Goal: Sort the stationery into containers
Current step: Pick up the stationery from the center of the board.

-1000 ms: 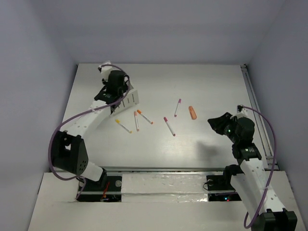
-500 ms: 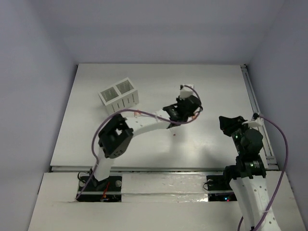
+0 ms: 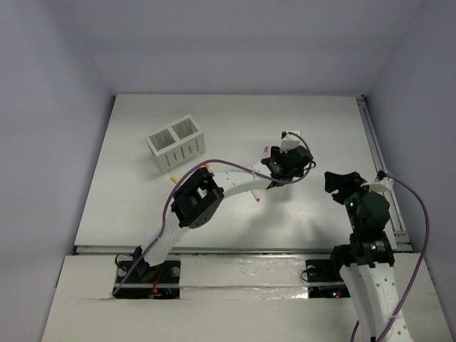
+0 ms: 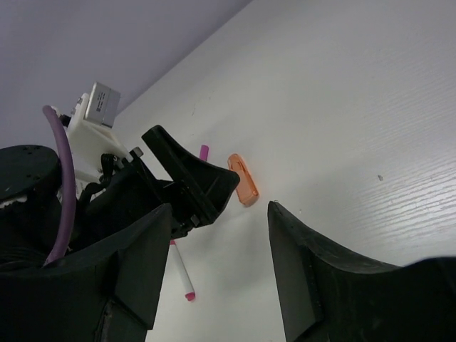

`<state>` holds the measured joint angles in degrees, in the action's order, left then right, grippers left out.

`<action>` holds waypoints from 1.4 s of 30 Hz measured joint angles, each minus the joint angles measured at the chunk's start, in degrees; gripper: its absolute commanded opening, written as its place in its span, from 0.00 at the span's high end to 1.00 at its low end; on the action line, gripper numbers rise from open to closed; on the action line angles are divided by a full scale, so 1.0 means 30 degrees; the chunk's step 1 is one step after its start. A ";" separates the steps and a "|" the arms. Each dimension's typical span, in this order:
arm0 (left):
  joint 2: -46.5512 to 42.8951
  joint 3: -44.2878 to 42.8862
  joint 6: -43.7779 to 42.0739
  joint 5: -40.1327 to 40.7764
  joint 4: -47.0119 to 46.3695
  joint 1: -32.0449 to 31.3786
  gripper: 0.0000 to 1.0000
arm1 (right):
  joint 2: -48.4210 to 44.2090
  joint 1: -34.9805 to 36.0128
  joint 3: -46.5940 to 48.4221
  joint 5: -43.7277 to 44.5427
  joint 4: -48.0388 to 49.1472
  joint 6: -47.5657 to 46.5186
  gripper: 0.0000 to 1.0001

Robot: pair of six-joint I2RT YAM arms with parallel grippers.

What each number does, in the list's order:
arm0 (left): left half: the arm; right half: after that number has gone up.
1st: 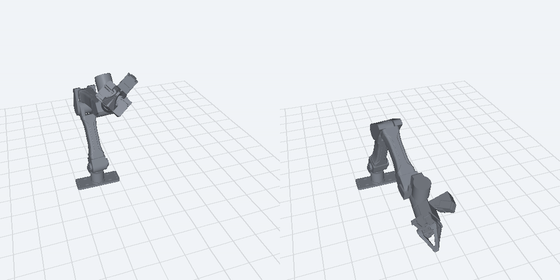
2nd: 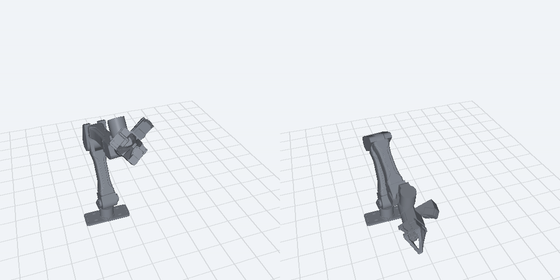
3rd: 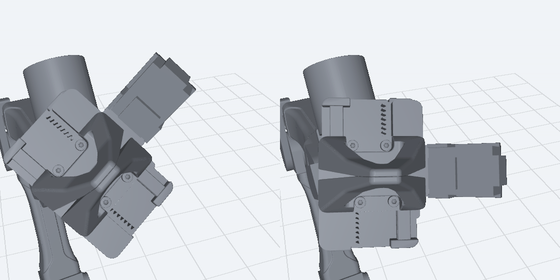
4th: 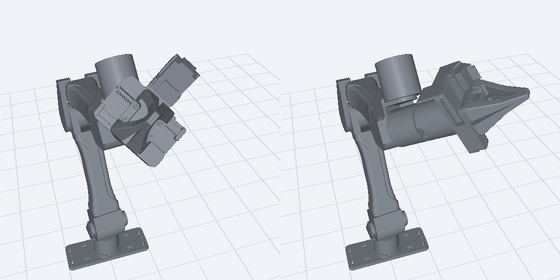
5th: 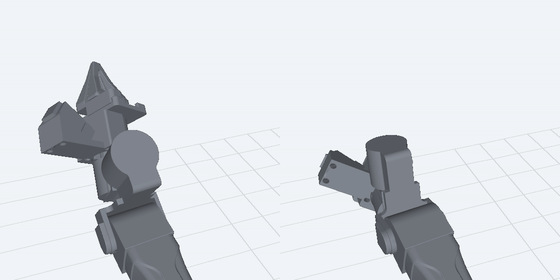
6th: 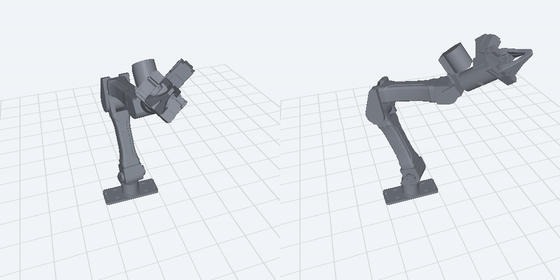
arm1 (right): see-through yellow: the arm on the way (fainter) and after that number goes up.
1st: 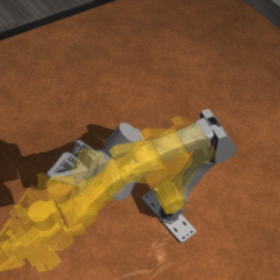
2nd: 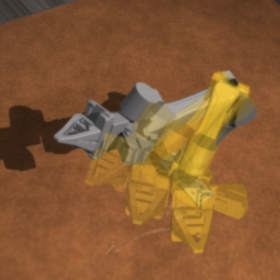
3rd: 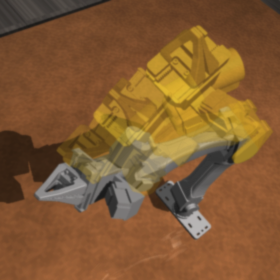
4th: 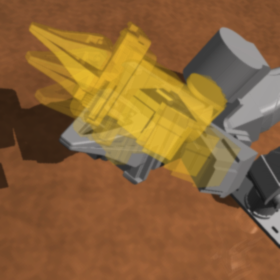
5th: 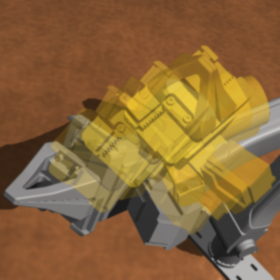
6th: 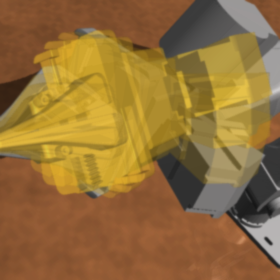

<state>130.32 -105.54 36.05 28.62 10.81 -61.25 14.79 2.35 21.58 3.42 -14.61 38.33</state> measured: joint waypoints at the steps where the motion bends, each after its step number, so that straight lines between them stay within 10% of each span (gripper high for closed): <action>1: 0.0095 -0.0182 0.0036 0.0007 0.0015 0.0095 0.42 | -0.0058 0.0000 0.0000 0.0000 -0.0029 0.0000 0.39; 19: 0.4051 -0.4459 0.0430 -0.0240 0.1574 0.0809 0.54 | 0.0044 0.0000 0.0000 -0.0481 -0.0117 -0.0204 0.42; 30: 0.4393 -0.4772 0.0007 0.0532 0.1880 0.0947 0.99 | 0.0102 -0.0007 0.0000 -0.0423 -0.0117 -0.0342 0.42; 42: -0.0175 -0.0896 -0.1129 0.0743 0.1005 0.1151 1.00 | 0.0896 -0.0007 -0.0007 -0.0670 0.0087 -0.0510 0.44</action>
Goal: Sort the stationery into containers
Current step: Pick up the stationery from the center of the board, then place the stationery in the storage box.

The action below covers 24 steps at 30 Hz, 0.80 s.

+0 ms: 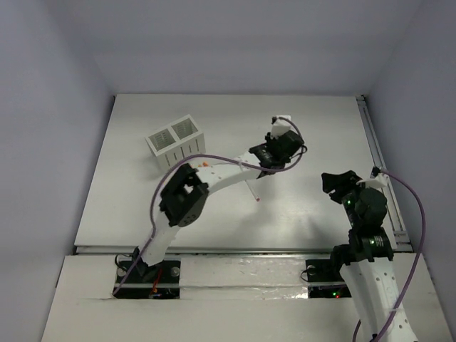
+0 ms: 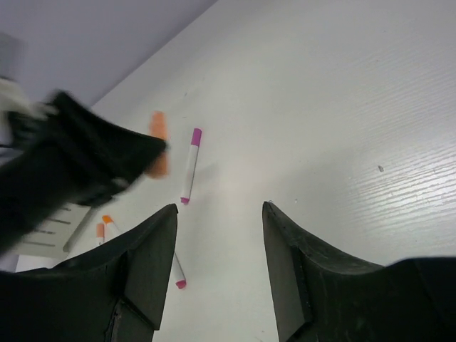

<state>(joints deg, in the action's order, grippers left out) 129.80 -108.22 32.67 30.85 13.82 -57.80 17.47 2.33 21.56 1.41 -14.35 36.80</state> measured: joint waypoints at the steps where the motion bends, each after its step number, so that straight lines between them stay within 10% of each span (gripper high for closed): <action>1: -0.1195 0.0634 -0.0087 -0.0007 -0.0109 0.0153 1.00 | 0.0182 0.0000 0.0000 -0.0153 0.0058 -0.0044 0.44; 6: -0.8969 0.5166 -0.0430 0.0117 -0.1749 0.2463 1.00 | 0.1464 0.0000 -0.0022 -0.1479 0.0736 -0.0255 0.53; 10: -1.4586 0.8641 -0.0546 0.0517 -0.2790 0.6528 1.00 | 0.2477 0.0000 -0.0029 -0.2718 0.1180 -0.0437 0.96; 16: -1.8200 1.2961 -0.0627 -0.0226 -0.2710 1.2094 1.00 | 0.4233 0.0007 -0.0036 -0.4619 0.1996 -0.0481 0.93; 24: -1.6786 1.4127 -0.0984 -0.1056 -0.1938 1.4200 1.00 | 0.4685 0.0131 -0.0036 -0.5617 0.2222 -0.0561 0.91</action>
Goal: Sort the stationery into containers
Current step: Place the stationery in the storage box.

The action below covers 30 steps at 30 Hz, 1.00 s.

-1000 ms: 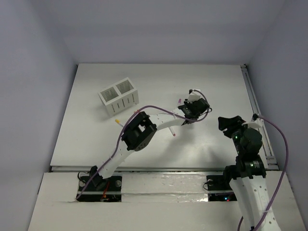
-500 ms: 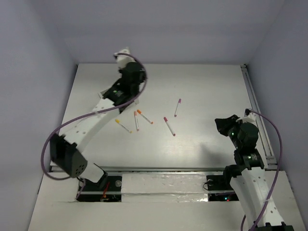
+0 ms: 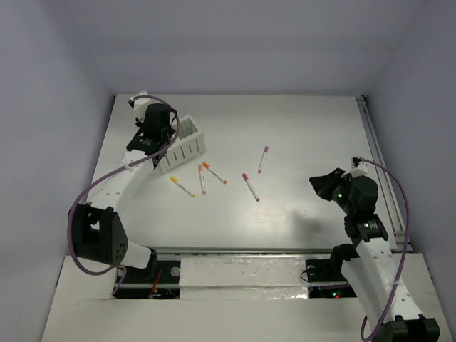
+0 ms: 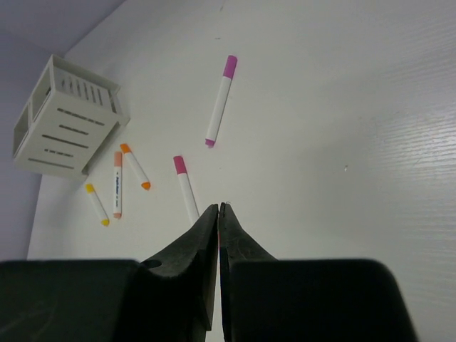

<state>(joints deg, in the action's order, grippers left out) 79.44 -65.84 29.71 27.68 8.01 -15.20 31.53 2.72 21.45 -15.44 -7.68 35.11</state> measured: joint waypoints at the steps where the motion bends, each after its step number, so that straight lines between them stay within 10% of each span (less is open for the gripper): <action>1: 0.0255 0.0000 -0.0044 -0.0022 -0.0015 0.0080 1.00 | 0.0051 0.0000 0.0000 -0.0124 0.0102 0.0000 0.91; 13: 0.3031 -0.0182 -0.0415 -0.0007 0.0656 0.0612 0.92 | 0.0415 0.0000 0.0000 -0.1399 0.0801 0.0007 0.87; 25: 0.2841 -0.0277 -0.0452 -0.0058 0.0925 0.0612 0.42 | 0.0991 0.0765 0.0000 -0.1727 0.1362 0.0000 0.76; 30: 0.0940 -0.0277 -0.0546 -0.0182 0.0954 0.0386 0.39 | 0.2069 0.2499 0.0000 -0.1763 0.2455 -0.0066 0.85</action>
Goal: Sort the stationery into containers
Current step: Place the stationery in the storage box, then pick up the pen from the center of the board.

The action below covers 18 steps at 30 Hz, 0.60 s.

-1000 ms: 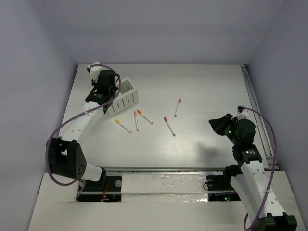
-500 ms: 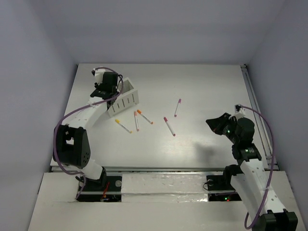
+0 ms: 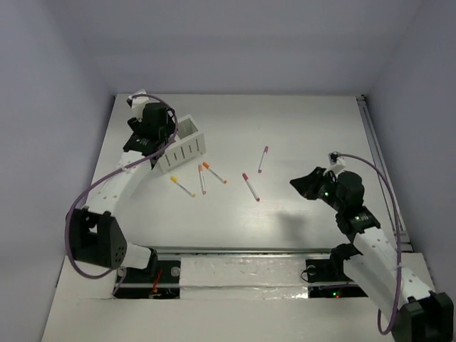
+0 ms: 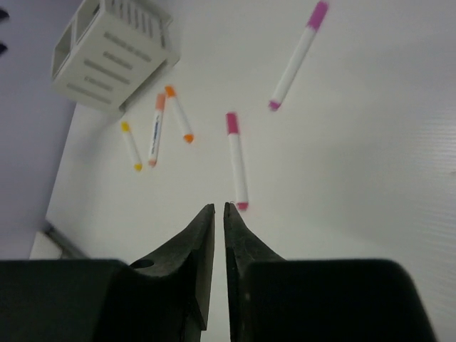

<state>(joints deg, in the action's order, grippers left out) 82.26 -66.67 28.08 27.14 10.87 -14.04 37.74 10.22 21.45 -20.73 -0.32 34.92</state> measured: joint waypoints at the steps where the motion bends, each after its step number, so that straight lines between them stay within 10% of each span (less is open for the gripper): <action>1: -0.0656 0.0000 -0.0058 -0.0066 -0.0022 -0.0073 0.41 | 0.0415 0.0758 0.0007 0.0102 0.0306 0.0000 0.91; 9: -0.8830 0.2477 -0.0583 -0.2098 -0.1137 -0.0590 1.00 | 0.8211 1.0134 0.3337 0.3854 0.1596 -0.0707 0.99; 18: -1.7551 0.5676 -0.1887 -0.3104 -0.0663 -0.0678 0.99 | 2.0334 1.5096 1.4972 0.6980 0.1413 -0.4116 0.89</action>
<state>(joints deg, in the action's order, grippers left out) 29.61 -49.65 22.41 17.82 8.88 -16.08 98.74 55.51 66.37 0.21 3.92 22.57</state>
